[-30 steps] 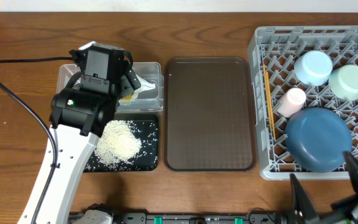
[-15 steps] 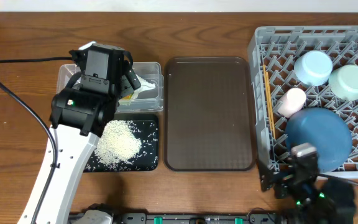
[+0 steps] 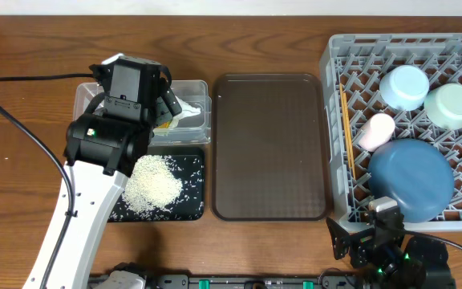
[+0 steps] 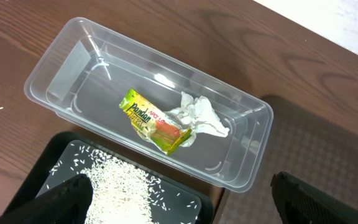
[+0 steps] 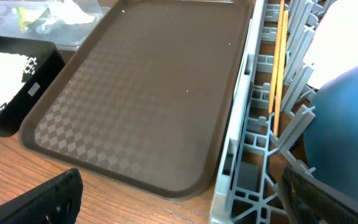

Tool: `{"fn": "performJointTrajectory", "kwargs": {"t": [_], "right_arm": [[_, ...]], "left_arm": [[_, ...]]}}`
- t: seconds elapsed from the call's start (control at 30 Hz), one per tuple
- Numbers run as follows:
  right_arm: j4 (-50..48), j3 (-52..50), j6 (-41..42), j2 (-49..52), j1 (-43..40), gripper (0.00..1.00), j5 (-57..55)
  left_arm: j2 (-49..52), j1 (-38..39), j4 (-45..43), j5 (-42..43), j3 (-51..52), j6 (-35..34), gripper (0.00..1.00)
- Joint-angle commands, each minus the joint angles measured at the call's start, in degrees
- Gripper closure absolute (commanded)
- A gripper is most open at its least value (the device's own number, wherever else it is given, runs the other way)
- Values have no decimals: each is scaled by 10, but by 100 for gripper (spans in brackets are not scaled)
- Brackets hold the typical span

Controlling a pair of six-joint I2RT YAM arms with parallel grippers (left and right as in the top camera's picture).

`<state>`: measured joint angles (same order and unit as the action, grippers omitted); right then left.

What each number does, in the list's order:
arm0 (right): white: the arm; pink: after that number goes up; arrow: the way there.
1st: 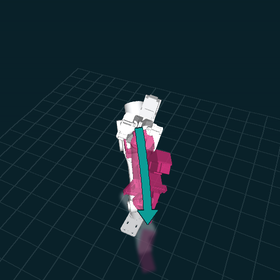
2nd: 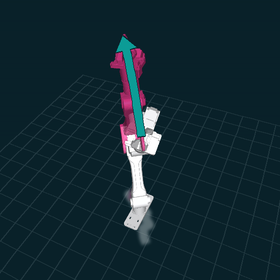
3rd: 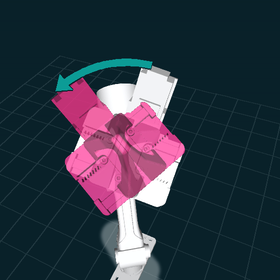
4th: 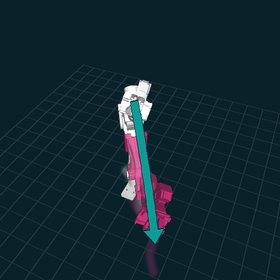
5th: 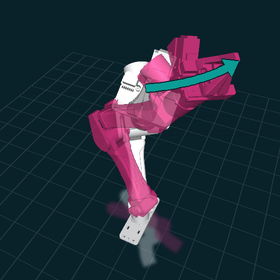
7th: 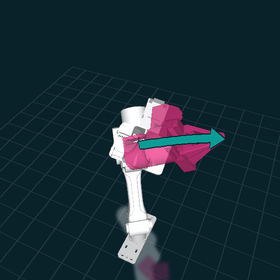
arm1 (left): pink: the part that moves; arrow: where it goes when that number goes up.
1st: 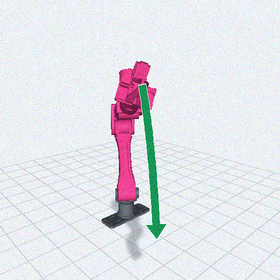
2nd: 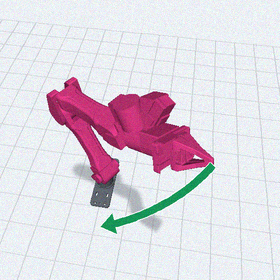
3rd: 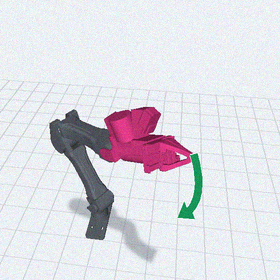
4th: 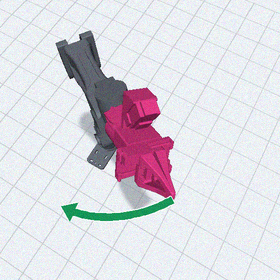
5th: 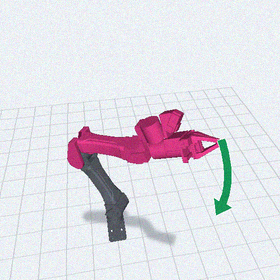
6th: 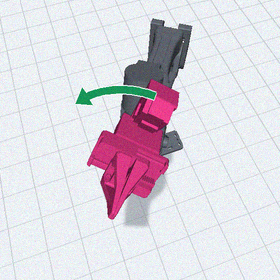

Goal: Sort waste into correct bins and load items into the dishwasher rack

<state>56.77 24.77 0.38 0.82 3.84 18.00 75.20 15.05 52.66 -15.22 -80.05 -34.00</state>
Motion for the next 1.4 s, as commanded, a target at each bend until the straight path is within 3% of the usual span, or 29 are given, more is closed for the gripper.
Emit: {"fn": "performJointTrajectory", "kwargs": {"t": [0.0,0.27,0.67,0.87,1.17,1.37], "right_arm": [[0,-4,-7,-5,2,1,0],[-5,-4,-18,-5,4,1,-17],[-360,-10,-18,-5,6,1,-58],[-470,-39,-18,-5,6,1,-86],[-678,-165,-17,-5,6,1,-85],[-714,-199,-18,-5,6,1,-93]], "left_arm": [[-3,-3,2,-9,-1,10,5],[-3,-3,2,-9,-1,10,5],[-3,-3,2,-9,-1,10,5],[-3,-3,2,-9,-1,10,5],[-3,-3,2,-9,-1,10,5],[-3,-3,2,-9,-1,10,5]]}}
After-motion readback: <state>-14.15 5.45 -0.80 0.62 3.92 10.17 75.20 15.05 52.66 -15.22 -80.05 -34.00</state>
